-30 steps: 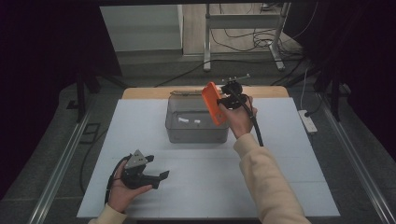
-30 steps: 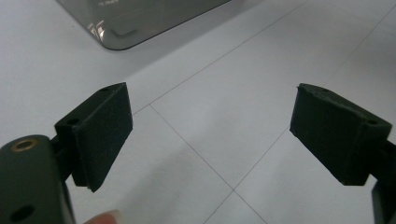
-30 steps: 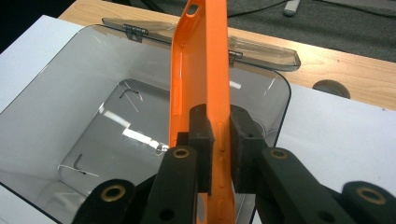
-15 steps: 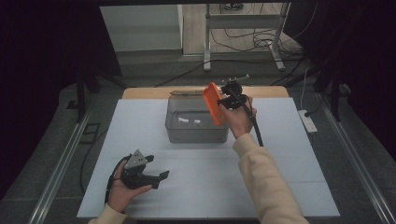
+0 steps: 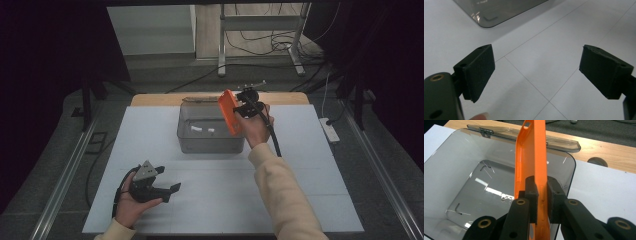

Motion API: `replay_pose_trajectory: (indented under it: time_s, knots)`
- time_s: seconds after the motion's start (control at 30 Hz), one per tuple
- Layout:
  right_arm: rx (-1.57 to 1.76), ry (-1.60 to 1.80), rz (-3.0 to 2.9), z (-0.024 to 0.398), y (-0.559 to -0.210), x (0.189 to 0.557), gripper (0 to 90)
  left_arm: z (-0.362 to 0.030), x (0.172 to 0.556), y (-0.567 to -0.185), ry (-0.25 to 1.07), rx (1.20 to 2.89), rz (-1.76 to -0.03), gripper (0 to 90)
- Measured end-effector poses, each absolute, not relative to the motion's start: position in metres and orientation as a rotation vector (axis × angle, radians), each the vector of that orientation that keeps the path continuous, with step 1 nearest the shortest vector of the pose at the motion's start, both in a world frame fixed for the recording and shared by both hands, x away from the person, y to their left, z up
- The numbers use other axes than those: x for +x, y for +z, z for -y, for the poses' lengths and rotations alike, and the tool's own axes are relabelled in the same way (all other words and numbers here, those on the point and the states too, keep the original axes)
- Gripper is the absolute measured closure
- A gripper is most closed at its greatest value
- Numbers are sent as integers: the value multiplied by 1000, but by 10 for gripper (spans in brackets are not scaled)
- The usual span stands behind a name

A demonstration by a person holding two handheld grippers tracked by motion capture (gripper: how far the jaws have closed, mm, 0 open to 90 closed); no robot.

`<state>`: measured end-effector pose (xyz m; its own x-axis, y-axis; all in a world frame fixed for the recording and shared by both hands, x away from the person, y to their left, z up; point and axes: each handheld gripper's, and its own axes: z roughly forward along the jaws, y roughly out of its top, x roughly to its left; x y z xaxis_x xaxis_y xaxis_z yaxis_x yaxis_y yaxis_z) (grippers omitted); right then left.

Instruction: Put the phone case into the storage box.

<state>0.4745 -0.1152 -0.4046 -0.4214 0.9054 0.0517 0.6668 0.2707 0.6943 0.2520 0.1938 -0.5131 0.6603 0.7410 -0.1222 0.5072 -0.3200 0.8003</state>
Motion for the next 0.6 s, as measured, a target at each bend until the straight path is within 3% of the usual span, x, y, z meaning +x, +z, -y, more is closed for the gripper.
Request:
replay_pose_trajectory:
  time_s: [0.6]
  knots:
    - [1460, 900, -2176, 115, -409, 478, 808, -194, 252, -513, 332, 1994, -964, 135]
